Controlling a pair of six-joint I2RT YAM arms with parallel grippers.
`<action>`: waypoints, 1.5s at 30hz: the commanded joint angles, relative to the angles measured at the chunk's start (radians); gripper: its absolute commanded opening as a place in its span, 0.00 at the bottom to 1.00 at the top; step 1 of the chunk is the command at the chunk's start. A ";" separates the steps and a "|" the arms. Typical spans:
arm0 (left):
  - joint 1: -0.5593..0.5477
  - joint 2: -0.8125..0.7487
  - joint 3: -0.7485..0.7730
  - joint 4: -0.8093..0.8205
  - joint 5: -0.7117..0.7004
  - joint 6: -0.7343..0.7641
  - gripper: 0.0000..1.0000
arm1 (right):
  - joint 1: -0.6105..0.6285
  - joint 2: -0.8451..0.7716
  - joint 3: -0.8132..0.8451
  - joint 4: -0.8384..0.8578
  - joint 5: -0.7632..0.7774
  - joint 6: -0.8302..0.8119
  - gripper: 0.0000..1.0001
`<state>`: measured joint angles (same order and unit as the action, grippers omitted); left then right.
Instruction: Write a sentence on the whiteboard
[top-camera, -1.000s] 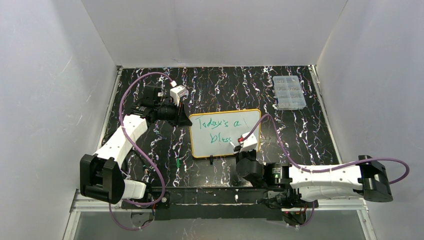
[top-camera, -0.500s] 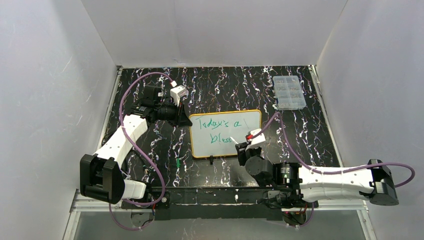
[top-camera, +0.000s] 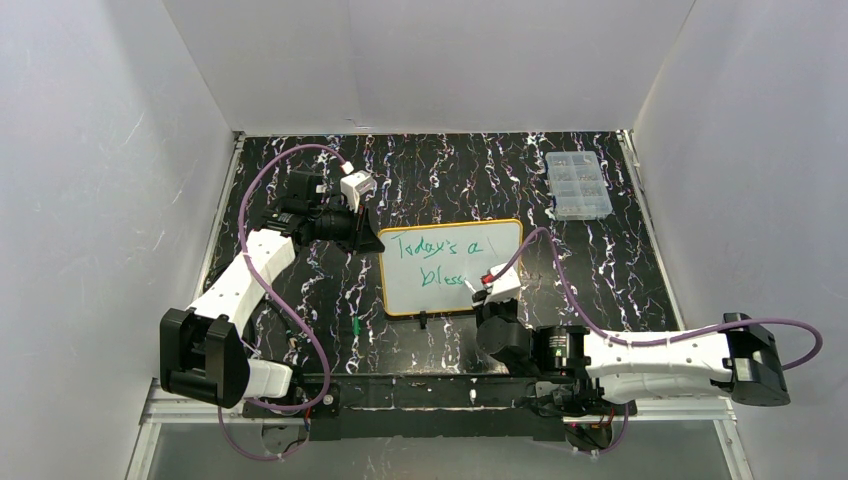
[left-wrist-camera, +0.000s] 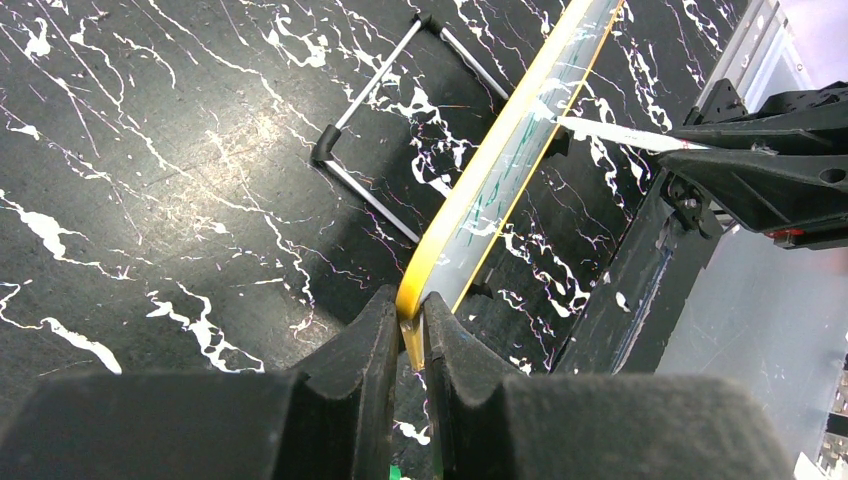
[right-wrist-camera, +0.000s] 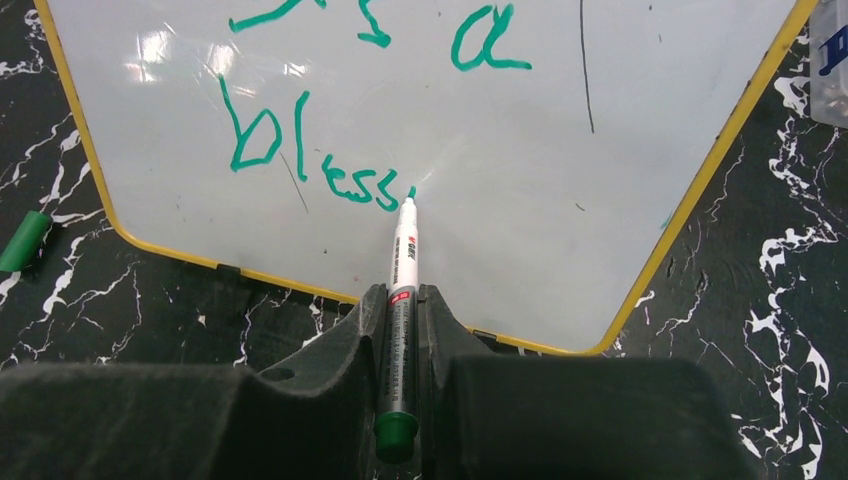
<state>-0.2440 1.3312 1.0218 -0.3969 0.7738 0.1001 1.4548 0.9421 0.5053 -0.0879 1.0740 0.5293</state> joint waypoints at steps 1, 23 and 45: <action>0.007 -0.038 0.008 0.000 0.002 0.012 0.00 | -0.002 0.011 0.032 -0.048 0.034 0.053 0.01; 0.006 -0.040 0.007 0.000 0.002 0.009 0.00 | -0.001 -0.039 0.013 0.079 0.054 -0.053 0.01; 0.007 -0.040 0.006 0.000 0.002 0.010 0.00 | -0.001 -0.078 0.002 -0.005 0.061 -0.001 0.01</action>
<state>-0.2440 1.3312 1.0218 -0.3969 0.7742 0.1001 1.4548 0.8516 0.5049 -0.0589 1.1011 0.4873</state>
